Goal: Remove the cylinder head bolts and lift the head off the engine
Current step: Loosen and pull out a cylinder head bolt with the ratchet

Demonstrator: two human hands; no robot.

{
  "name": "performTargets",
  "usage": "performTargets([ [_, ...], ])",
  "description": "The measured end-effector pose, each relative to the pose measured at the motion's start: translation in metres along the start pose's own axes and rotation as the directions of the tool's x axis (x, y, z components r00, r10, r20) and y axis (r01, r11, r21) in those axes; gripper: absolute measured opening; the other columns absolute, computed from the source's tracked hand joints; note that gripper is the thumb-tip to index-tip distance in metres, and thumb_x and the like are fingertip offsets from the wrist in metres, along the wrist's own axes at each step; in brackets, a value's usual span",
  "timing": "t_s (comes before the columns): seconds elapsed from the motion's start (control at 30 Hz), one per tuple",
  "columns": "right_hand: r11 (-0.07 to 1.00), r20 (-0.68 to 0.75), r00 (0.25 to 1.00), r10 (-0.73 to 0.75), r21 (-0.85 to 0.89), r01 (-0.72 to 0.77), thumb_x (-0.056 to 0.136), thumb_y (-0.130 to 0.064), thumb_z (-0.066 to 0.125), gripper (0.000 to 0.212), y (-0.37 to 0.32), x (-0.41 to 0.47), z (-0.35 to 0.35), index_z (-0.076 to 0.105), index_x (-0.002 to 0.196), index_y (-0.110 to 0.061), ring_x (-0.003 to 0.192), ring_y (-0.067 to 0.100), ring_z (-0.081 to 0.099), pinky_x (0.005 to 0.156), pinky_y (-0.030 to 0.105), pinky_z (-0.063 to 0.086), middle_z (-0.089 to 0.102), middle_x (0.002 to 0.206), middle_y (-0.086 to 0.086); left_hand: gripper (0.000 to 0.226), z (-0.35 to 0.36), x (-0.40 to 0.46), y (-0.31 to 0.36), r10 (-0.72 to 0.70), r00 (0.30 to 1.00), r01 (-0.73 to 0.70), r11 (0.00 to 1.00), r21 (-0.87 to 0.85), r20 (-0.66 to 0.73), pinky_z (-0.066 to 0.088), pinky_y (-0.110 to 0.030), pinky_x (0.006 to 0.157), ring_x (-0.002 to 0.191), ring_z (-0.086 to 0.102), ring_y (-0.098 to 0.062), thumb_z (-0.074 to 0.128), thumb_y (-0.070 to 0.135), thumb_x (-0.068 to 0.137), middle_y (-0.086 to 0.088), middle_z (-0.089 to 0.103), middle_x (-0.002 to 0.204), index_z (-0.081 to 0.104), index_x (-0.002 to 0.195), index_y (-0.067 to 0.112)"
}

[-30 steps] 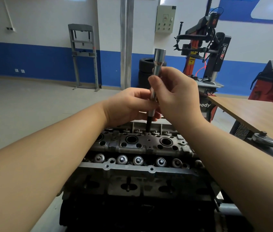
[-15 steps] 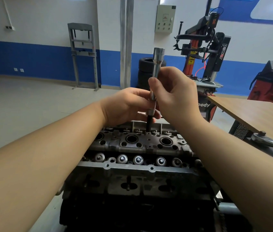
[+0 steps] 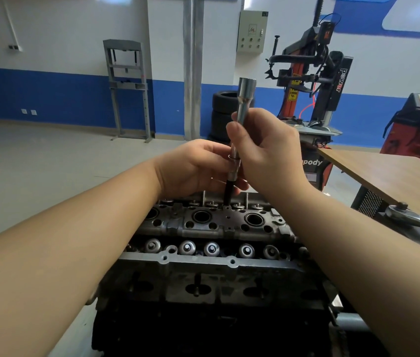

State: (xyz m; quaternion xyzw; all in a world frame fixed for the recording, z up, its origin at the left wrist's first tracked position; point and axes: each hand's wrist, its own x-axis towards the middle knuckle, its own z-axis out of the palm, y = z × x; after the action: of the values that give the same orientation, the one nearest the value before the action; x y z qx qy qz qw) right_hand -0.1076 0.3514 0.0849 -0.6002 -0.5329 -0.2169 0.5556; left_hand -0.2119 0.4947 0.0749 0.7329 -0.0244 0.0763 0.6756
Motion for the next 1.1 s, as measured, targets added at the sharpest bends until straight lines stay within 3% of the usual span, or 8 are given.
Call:
performTargets([
  [0.1,0.998,0.047,0.999,0.021,0.056,-0.024,0.103,-0.025,0.058,0.014,0.002,0.001,0.000,0.065,0.099,-0.014,0.074,0.014,0.063,0.067,0.032,0.050,0.067,0.077,-0.001,0.042,-0.001,-0.001,0.000,0.019,0.999,-0.016,0.999,0.044,-0.047,0.059,-0.053,0.101,0.111,0.071,-0.043,0.069,0.003,0.091,-0.027,0.071,0.120,0.065,0.131,-0.008],
  [0.3,0.997,-0.004,0.998,0.056,0.050,-0.055,0.094,-0.033,0.073,0.020,0.004,0.004,0.002,0.060,0.102,-0.022,0.065,0.004,0.057,0.063,0.018,0.046,0.062,0.072,-0.007,0.051,0.004,0.004,-0.001,0.048,0.981,-0.019,0.988,0.151,-0.190,0.064,-0.048,0.090,0.102,0.068,-0.035,0.081,0.002,0.090,-0.021,0.063,0.114,0.057,0.134,-0.010],
  [0.43,0.999,0.007,1.000,0.005,0.036,-0.005,0.093,-0.023,0.071,0.028,0.002,0.002,0.002,0.050,0.111,-0.025,0.064,0.009,0.061,0.061,0.014,0.044,0.065,0.069,-0.003,0.028,0.001,0.001,0.000,0.004,0.996,0.000,0.998,0.058,-0.084,0.061,-0.055,0.097,0.103,0.070,-0.035,0.076,0.010,0.092,-0.014,0.072,0.109,0.072,0.119,0.004],
  [0.57,0.999,-0.019,1.000,0.007,0.052,-0.006,0.092,-0.021,0.070,0.032,0.002,0.003,0.002,0.046,0.114,-0.023,0.058,0.007,0.056,0.059,0.013,0.040,0.062,0.066,-0.004,0.030,-0.007,-0.001,-0.002,-0.013,1.000,0.012,1.000,0.017,0.029,0.056,-0.062,0.104,0.119,0.068,-0.045,0.065,0.003,0.096,-0.026,0.069,0.125,0.070,0.126,-0.001],
  [0.7,0.997,-0.029,0.999,0.031,0.072,-0.028,0.091,-0.031,0.076,0.033,0.004,0.003,0.001,0.050,0.111,-0.022,0.055,0.003,0.053,0.057,0.011,0.039,0.055,0.061,-0.015,0.034,-0.005,0.001,-0.004,0.011,0.999,-0.006,0.994,0.108,-0.042,0.063,-0.053,0.091,0.110,0.074,-0.044,0.083,0.009,0.084,-0.023,0.075,0.117,0.077,0.118,0.005],
  [0.8,0.999,-0.040,0.999,-0.002,0.047,0.003,0.092,-0.029,0.077,0.023,0.003,0.003,0.002,0.058,0.101,-0.021,0.059,0.004,0.057,0.060,0.010,0.040,0.058,0.063,-0.014,0.043,-0.002,0.005,-0.005,0.033,0.990,-0.005,0.980,0.198,-0.140,0.065,-0.050,0.085,0.099,0.077,-0.034,0.086,0.005,0.085,-0.016,0.075,0.108,0.068,0.124,0.000],
  [1.0,0.998,0.034,0.999,-0.006,0.062,0.004,0.100,-0.020,0.063,0.013,0.004,0.003,-0.002,0.068,0.108,-0.011,0.075,0.020,0.069,0.073,0.044,0.056,0.071,0.078,0.001,0.032,-0.003,0.000,-0.001,0.027,1.000,-0.028,0.999,0.017,0.015,0.058,-0.063,0.098,0.104,0.072,-0.037,0.067,0.007,0.095,-0.018,0.073,0.110,0.068,0.125,-0.001],
  [1.1,0.993,0.041,0.998,0.040,0.108,-0.044,0.099,-0.021,0.062,0.009,0.004,0.005,-0.003,0.068,0.103,-0.014,0.079,0.019,0.068,0.074,0.044,0.055,0.071,0.080,0.001,0.033,-0.003,0.000,-0.001,0.043,0.998,-0.038,0.995,0.088,-0.050,0.062,-0.059,0.092,0.103,0.075,-0.038,0.074,0.006,0.091,-0.019,0.075,0.110,0.072,0.123,0.001],
])
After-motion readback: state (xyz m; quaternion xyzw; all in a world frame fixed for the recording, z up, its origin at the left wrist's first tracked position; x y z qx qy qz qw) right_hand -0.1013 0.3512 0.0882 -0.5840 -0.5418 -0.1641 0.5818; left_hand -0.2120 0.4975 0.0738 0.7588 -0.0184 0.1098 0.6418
